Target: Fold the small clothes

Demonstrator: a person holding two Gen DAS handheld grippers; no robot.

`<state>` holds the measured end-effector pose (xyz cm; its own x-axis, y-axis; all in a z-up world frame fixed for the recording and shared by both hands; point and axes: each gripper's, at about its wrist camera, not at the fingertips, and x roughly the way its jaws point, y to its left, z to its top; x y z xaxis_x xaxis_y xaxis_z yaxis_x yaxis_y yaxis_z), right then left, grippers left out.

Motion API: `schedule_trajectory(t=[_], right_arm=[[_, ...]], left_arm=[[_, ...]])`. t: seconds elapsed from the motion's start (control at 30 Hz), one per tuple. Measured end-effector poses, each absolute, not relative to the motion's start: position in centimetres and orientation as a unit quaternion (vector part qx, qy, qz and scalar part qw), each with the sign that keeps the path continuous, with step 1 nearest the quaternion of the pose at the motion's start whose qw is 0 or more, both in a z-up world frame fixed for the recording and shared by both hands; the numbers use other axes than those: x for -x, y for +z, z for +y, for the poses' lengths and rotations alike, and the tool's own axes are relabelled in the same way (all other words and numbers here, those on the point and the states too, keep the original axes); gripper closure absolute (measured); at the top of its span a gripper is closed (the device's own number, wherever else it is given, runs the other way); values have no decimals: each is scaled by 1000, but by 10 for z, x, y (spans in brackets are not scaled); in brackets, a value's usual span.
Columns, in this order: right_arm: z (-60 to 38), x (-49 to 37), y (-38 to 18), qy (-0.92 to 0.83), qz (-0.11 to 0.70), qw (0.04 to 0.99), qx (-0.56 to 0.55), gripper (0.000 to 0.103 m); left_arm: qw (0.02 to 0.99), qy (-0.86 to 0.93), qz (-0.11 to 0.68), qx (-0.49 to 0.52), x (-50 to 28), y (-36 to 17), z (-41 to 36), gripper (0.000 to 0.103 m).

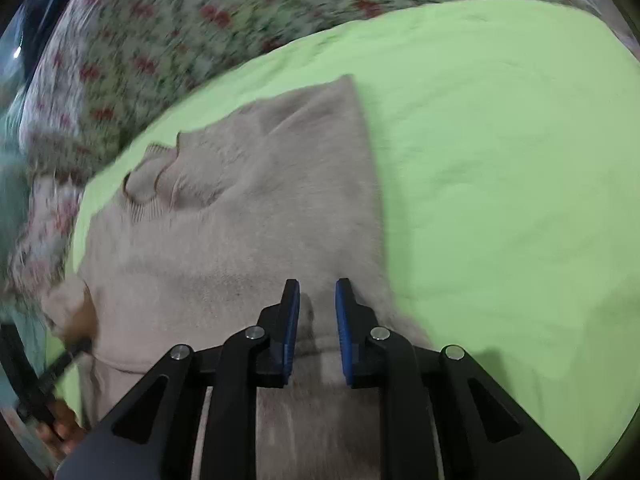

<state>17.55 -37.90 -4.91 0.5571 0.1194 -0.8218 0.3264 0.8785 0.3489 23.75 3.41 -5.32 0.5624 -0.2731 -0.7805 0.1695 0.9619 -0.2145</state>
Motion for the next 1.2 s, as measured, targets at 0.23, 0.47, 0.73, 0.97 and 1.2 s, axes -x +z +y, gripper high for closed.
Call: schedule_trajectory(t=[0.23,0.47,0.73,0.97,1.2], right_arm=[[-326,-137,-21,-3,441,867,-231,55],[-271,-124,-30,61,463,848,-252,55],[-264,-116,-40,63,478,836,-263,55],[-270,-111,-41,59,470,836,-278,55],[-273,-100,-32,65,453,840,-290,55]], left_arm=[[895,-109,424,85,-213,-15,81,48],[872,-80,466,127,-265,-27,98,46],[863,-58,481,144,-298,-50,105,90],[884,-69,433,163,-288,-22,107,99],[904,-164,339,202,-261,55,63,99]])
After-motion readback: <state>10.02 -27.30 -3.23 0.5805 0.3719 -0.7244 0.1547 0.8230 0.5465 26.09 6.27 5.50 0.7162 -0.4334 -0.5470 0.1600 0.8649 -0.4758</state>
